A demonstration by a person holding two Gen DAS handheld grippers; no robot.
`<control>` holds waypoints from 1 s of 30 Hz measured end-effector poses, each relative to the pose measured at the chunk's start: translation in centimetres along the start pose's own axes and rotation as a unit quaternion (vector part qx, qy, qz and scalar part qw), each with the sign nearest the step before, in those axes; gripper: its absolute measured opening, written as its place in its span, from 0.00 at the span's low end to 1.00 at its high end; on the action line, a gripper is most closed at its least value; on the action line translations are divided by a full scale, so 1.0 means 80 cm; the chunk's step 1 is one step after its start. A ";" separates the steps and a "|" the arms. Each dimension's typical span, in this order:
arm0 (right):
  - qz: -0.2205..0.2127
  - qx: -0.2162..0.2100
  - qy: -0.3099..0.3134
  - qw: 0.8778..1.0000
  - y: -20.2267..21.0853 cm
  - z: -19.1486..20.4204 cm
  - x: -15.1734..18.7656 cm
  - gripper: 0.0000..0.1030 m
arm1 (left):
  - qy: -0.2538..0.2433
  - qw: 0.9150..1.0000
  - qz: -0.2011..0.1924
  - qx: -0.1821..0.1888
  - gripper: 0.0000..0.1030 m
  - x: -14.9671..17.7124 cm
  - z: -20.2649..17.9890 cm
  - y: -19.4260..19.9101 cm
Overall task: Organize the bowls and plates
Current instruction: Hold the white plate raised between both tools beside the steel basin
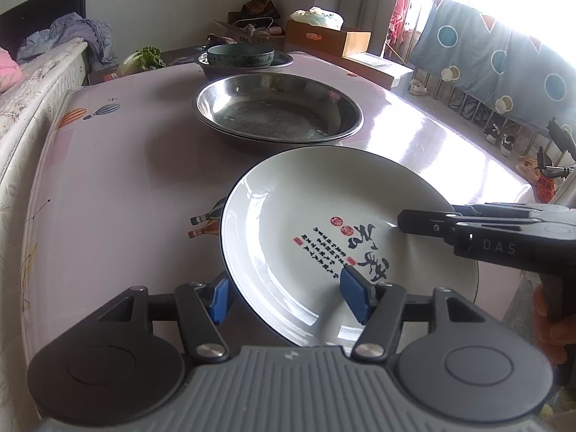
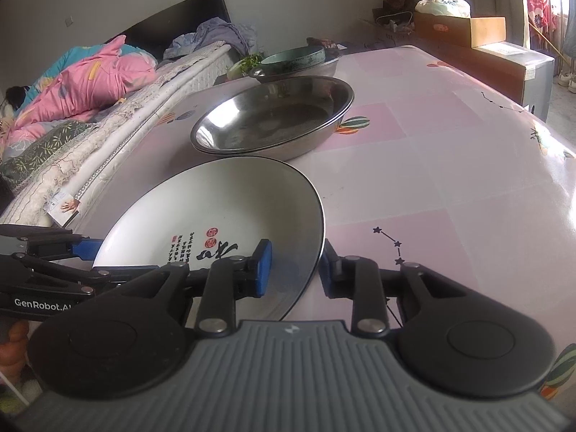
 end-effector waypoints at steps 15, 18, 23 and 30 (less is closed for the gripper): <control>-0.010 0.015 0.003 1.000 -0.003 0.011 -0.001 0.32 | 0.030 0.999 -0.008 -0.011 0.63 0.001 0.002 0.007; -0.009 0.012 0.003 1.000 -0.001 0.014 0.000 0.32 | 0.032 0.999 -0.012 -0.014 0.63 0.000 0.004 0.010; -0.007 0.013 0.006 1.000 -0.006 0.017 -0.004 0.32 | 0.038 0.999 -0.010 -0.014 0.61 -0.002 0.010 0.006; -0.006 0.012 0.009 1.000 -0.008 0.017 -0.003 0.33 | 0.034 0.999 -0.008 -0.019 0.60 0.000 0.010 0.004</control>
Point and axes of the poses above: each gripper's, at about its wrist camera, not at the fingertips, and y roughly against the way its jaws point, z to its left, x to its underside, the point moved 4 cm from there along -y, roughly the way its jaws point, and after that the axes turned 10 degrees about z, right-handed, at the moved point
